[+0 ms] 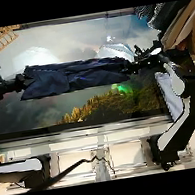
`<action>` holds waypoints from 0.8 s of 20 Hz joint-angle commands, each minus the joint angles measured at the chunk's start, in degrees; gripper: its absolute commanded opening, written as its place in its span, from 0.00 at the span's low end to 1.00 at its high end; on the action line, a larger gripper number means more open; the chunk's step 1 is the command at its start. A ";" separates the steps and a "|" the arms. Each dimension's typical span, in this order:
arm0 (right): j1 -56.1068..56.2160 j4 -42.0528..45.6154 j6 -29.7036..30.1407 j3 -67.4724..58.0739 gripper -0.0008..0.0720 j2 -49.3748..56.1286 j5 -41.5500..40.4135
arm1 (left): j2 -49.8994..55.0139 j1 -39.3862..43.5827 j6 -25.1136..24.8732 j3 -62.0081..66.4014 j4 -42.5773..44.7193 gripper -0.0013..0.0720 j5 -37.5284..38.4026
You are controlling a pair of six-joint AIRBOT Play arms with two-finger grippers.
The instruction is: Fold the clothes and pants, and hang the long-sleeved shirts on hangers.
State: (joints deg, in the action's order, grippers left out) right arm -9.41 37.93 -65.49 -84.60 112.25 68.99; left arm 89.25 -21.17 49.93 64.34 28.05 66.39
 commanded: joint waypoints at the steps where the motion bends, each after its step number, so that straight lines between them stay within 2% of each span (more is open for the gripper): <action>1: 0.35 10.01 -1.51 -2.38 0.03 -2.99 4.52 | -0.87 5.81 0.72 0.07 8.74 0.03 -1.29; 4: -4.07 26.45 -5.42 -2.36 0.03 -14.88 8.11 | -0.87 11.50 8.92 0.07 18.23 0.03 -1.75; 6: -8.41 32.46 -7.96 -2.36 0.03 -22.34 10.99 | -0.85 15.52 13.38 0.07 24.52 0.03 -2.56; 9: -11.58 32.35 -11.28 -2.38 0.03 -30.12 11.58 | -0.85 21.14 13.35 0.07 25.29 0.03 -2.95; 12: -6.27 24.74 -13.97 -2.38 0.03 -32.83 10.27 | -0.85 24.17 13.29 0.11 25.31 0.03 -4.42; 14: 3.19 22.27 -17.99 -2.36 0.03 -32.15 4.76 | -1.03 24.20 13.31 0.15 25.33 0.03 -3.96; 16: 14.73 22.18 -22.71 -2.36 0.03 -30.40 -5.40 | -1.62 23.04 13.09 0.17 25.49 0.03 -2.16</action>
State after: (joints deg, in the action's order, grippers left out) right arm -6.26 62.39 -81.71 -86.89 81.43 74.06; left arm 88.09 1.74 62.87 64.45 52.82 62.85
